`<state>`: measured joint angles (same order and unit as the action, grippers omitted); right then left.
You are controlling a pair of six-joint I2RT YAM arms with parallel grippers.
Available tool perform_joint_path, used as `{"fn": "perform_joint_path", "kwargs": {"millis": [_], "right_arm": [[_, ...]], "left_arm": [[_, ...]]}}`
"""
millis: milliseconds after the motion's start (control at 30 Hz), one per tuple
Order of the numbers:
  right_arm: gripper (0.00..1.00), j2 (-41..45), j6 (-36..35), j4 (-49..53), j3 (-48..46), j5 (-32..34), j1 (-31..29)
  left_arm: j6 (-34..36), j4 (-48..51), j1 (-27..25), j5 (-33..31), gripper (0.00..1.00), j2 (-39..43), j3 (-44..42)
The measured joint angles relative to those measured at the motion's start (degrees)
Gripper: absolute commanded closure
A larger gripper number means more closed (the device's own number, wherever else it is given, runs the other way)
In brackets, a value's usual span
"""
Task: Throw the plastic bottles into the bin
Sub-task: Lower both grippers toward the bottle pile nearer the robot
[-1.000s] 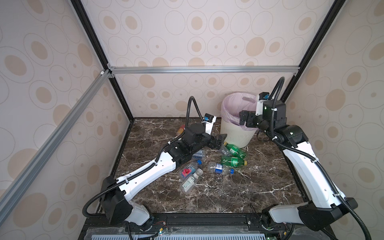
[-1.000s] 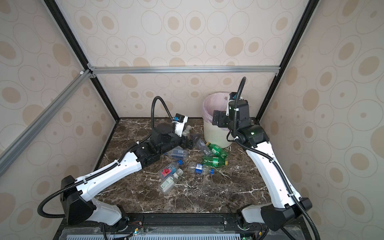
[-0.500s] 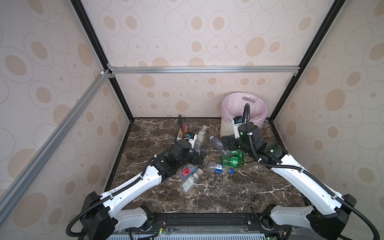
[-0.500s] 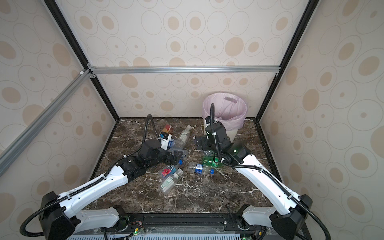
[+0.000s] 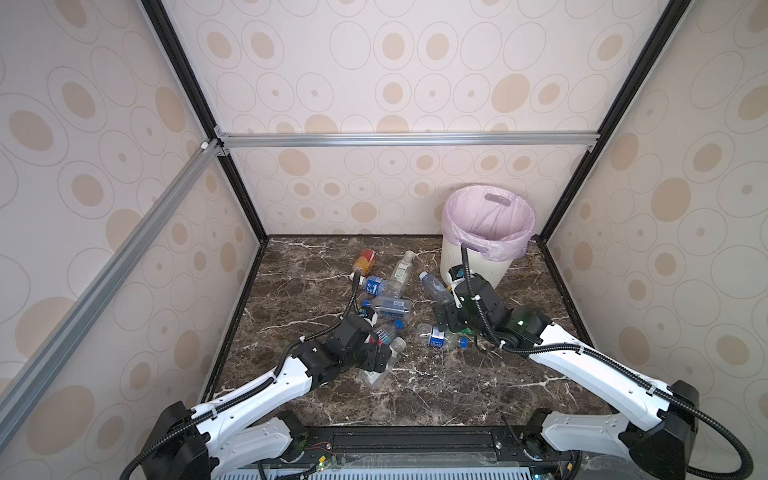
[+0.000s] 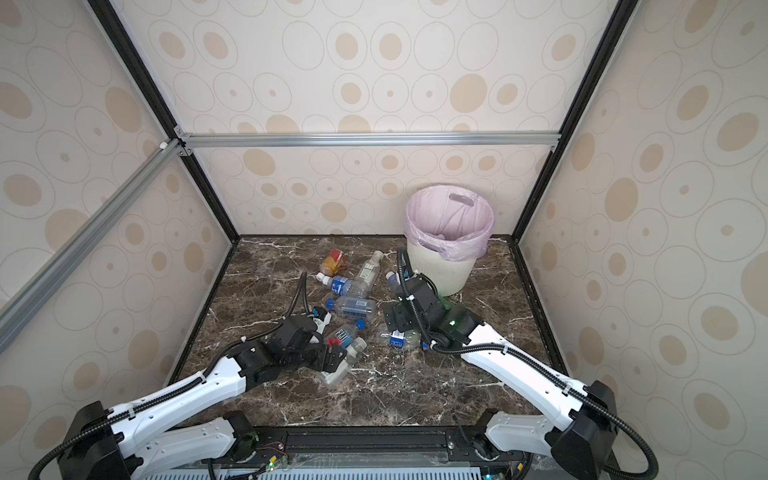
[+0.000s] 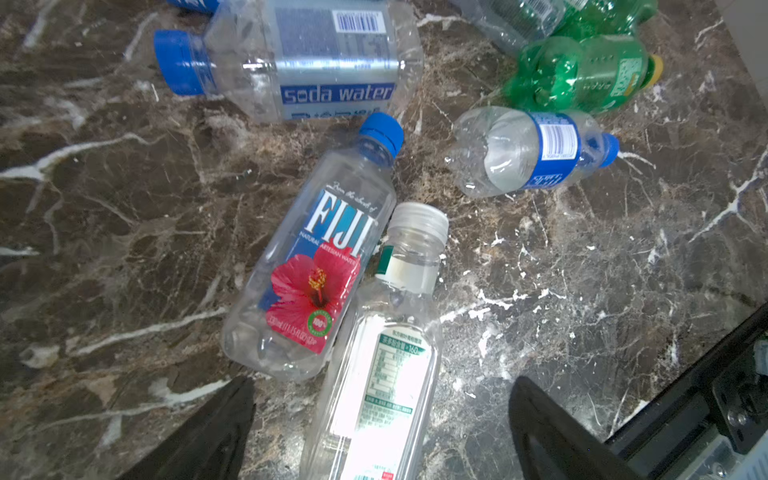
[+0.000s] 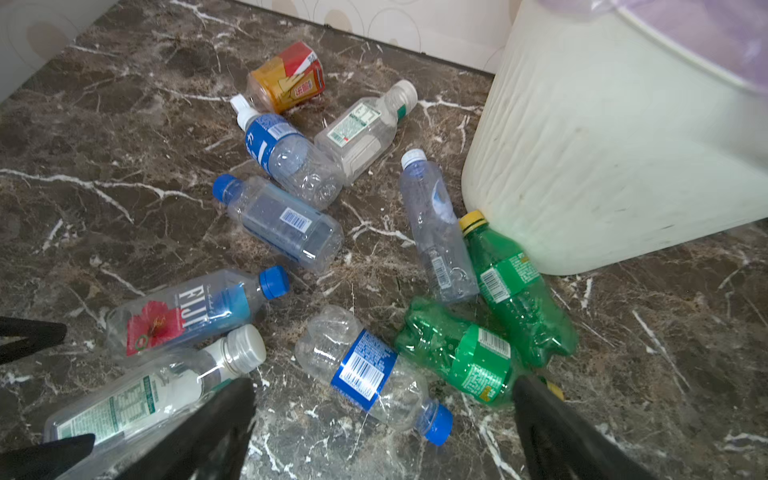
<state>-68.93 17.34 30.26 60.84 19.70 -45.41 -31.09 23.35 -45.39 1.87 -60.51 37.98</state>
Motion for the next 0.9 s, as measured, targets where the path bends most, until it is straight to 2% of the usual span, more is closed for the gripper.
{"fn": "perform_joint_path", "kwargs": {"millis": [533,900], "right_arm": [[0.00,1.2,4.7,-4.3,-7.7,-0.9,-2.2],[0.00,1.5,5.7,-6.5,-8.5,-1.4,-2.1]], "left_arm": [[-2.2,-0.1,-2.3,0.0,0.12,-6.6,-0.6],[-2.1,-1.9,-2.4,-0.7,0.21,-11.2,-1.4]]}}
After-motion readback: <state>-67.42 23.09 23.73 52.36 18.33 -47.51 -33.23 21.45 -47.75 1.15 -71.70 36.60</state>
